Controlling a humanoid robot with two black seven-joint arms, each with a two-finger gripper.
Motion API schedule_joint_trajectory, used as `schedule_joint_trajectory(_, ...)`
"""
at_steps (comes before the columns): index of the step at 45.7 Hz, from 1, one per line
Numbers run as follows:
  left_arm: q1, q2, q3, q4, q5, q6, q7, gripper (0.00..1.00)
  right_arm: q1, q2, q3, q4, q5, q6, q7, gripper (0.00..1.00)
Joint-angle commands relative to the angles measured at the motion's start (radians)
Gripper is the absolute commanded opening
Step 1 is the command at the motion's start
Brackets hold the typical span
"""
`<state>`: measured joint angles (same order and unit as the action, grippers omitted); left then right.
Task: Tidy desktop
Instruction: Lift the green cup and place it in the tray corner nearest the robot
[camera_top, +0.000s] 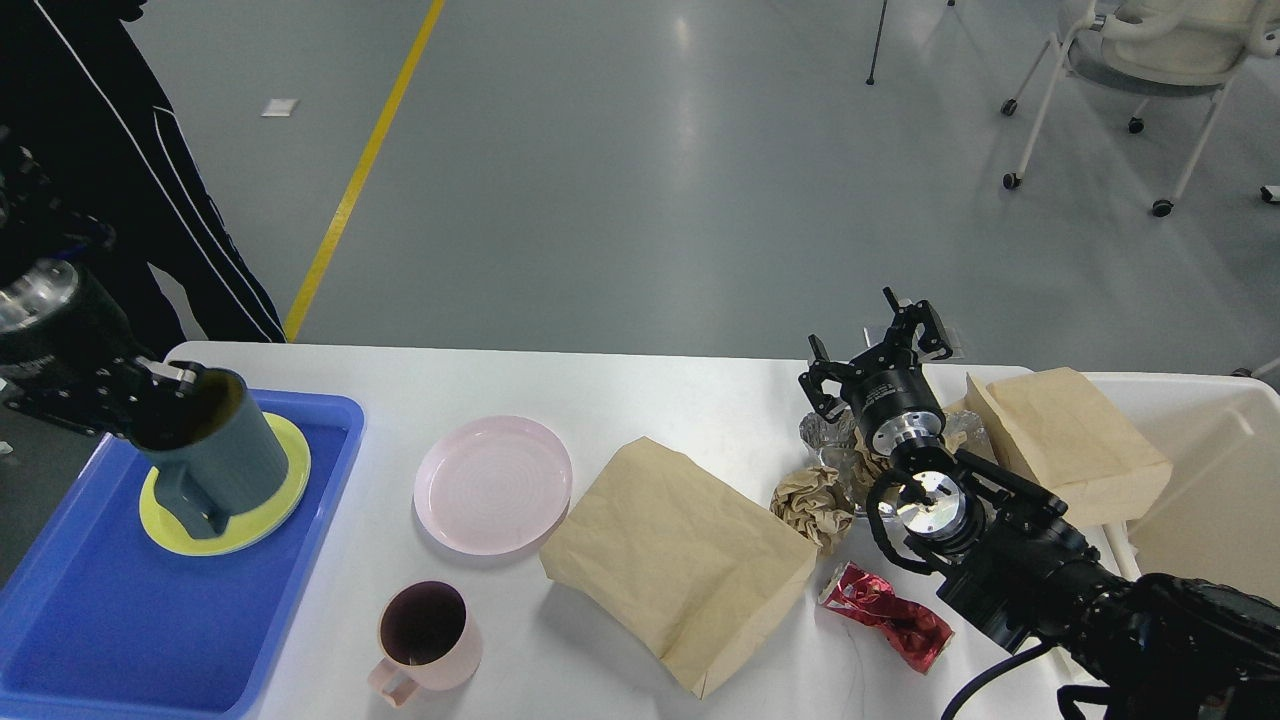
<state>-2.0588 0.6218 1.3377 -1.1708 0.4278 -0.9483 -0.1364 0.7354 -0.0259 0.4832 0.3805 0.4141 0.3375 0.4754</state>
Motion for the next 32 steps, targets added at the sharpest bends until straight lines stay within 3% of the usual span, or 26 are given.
schedule_joint_trajectory(1,-0.133,0.123,0.009,0.0,0.077,-0.012,0.003,0.0,0.001,0.0,0.0,0.0,0.0,0.0,0.0,1.0)
schedule_joint_trajectory(12,-0.129,0.301,0.006,0.008,0.292,-0.012,0.018,0.0,0.001,0.0,0.0,0.002,0.0,0.0,0.0,1.0)
schedule_joint_trajectory(16,-0.006,0.363,-0.012,0.016,0.307,-0.009,0.04,0.0,0.001,0.0,0.0,0.002,-0.002,0.0,0.0,1.0)
schedule_joint_trajectory(24,0.262,0.369,-0.118,0.12,0.284,0.206,0.061,0.0,0.001,0.0,0.0,0.0,-0.001,0.0,0.0,1.0)
schedule_joint_trajectory(32,0.459,0.345,-0.239,0.236,0.284,0.272,0.066,0.0,0.001,0.0,0.0,0.002,0.0,0.0,0.0,1.0)
